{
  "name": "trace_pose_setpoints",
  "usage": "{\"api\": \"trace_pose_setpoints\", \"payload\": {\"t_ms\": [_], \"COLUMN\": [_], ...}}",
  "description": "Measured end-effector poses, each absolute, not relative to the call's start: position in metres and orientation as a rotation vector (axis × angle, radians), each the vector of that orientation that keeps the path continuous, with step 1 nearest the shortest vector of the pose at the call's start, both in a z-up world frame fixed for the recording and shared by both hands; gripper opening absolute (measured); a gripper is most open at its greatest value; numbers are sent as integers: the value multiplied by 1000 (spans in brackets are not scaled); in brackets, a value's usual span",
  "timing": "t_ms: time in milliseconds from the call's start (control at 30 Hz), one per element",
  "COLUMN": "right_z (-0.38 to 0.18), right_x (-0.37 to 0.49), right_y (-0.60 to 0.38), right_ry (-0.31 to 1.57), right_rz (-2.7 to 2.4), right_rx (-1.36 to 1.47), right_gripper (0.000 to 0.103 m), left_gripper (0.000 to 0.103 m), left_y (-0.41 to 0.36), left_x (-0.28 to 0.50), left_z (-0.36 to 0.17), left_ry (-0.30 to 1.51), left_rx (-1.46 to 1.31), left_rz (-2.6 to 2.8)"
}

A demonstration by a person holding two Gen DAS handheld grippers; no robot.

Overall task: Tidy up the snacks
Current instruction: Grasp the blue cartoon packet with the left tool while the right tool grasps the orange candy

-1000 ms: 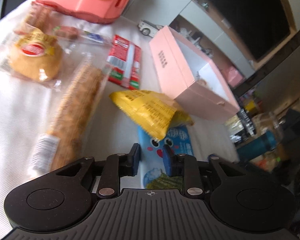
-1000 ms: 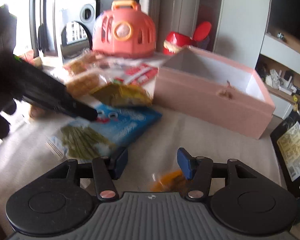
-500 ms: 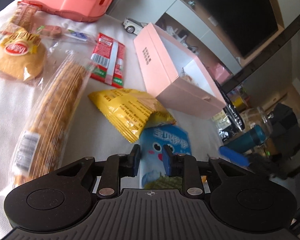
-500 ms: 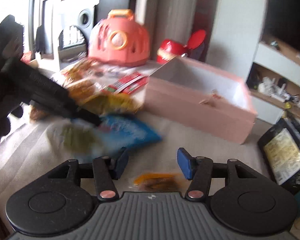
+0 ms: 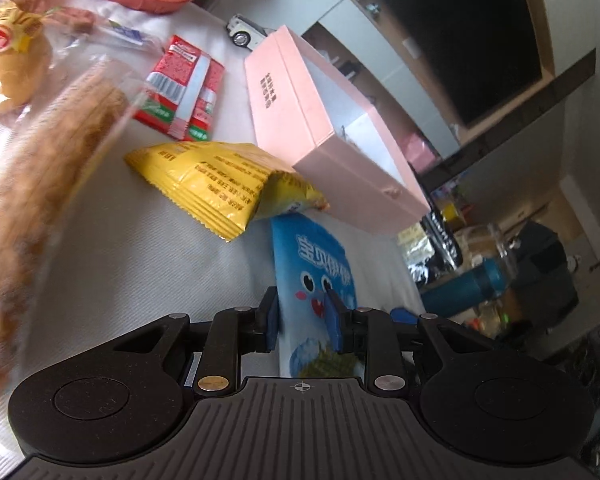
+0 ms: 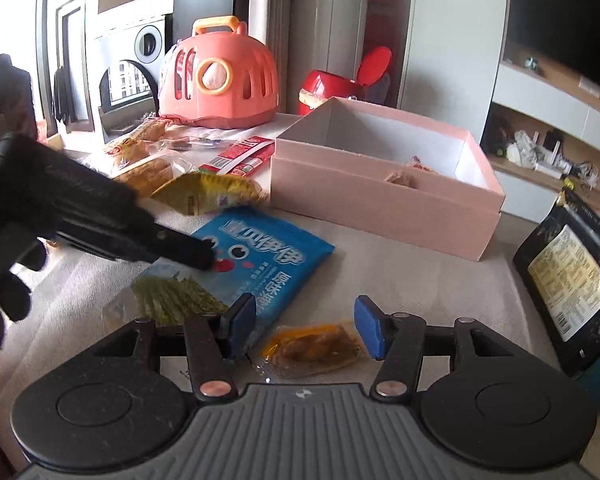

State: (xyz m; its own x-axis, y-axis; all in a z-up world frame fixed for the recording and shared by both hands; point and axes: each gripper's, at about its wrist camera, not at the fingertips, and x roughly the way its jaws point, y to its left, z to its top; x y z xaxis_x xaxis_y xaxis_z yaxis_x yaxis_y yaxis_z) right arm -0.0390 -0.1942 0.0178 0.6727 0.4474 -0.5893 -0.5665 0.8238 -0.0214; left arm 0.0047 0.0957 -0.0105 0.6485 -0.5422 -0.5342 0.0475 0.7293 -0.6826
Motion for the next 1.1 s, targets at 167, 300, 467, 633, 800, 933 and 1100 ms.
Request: {"api": "trace_pose_setpoints", "payload": {"t_ms": [167,300,467,633,800,933,1100], "right_z": [18,25,18,5,4,0,7], "right_x": [-43,-54,-66,-60,-60,-61,-61], "right_y": [-201,-218,-236,-241,-232,-231,-225], "right_ry": [594,562,602,682,695,694,684], "right_rz": [595,608,562,529,558,571,573], "right_rx": [-184,-158,-162,-94,-145,-148,-143], "right_gripper": [55,65,72,76,87,95,91], "left_gripper": [21,21,22,22,22,21,20], "left_y": [81,63,32,27,41,59,80], "left_x": [4,-11,-26,-12,-7,-18,-34], "left_z": [5,28,51,39,26,32,41], "left_ry": [783,742,728,787,799,768,739], "left_rx": [-614,-470,-189,-278,-380,-413,-420], "left_rz": [-419,-435,-347,-432,-421,-382,-311]}}
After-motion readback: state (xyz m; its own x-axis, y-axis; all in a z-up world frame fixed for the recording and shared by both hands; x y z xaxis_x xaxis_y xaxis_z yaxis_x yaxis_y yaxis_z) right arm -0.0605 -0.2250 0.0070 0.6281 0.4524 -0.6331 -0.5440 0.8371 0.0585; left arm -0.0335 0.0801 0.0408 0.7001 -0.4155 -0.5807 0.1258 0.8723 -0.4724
